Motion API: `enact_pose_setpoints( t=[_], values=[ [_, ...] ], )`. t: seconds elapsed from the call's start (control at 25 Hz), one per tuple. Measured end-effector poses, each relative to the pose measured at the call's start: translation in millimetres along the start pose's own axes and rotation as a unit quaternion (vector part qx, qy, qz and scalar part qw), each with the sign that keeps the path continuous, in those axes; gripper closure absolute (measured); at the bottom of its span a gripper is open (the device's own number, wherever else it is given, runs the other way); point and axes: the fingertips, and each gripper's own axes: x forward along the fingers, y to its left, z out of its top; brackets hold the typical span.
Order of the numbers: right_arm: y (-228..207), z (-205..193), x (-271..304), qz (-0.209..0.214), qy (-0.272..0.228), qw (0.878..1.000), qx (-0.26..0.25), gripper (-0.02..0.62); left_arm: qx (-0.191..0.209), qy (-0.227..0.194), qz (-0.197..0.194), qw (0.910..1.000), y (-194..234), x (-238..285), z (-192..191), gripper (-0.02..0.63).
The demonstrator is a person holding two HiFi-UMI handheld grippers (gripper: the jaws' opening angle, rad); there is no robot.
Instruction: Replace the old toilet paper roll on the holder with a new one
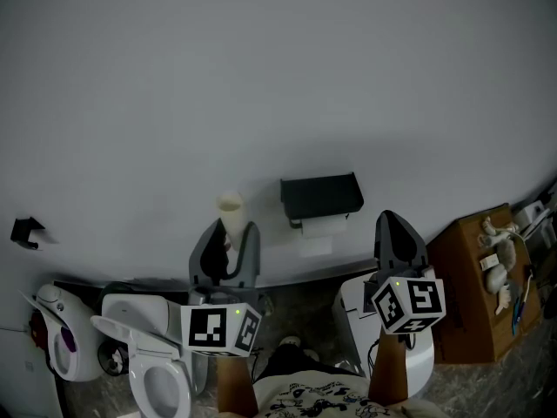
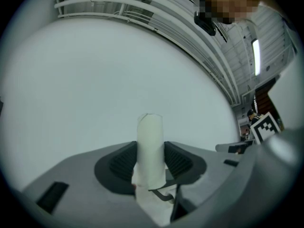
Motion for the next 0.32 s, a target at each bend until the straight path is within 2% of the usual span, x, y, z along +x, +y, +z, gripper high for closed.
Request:
enact_pose_setpoints(
  t=[0.32],
  values=[
    [1.3,-1.4,-0.2,-0.001,-0.002,1.000,0.004,0.572,0.004,0.002,-0.001,1.0000,-0.1,-1.8,-0.6,0.420]
  ],
)
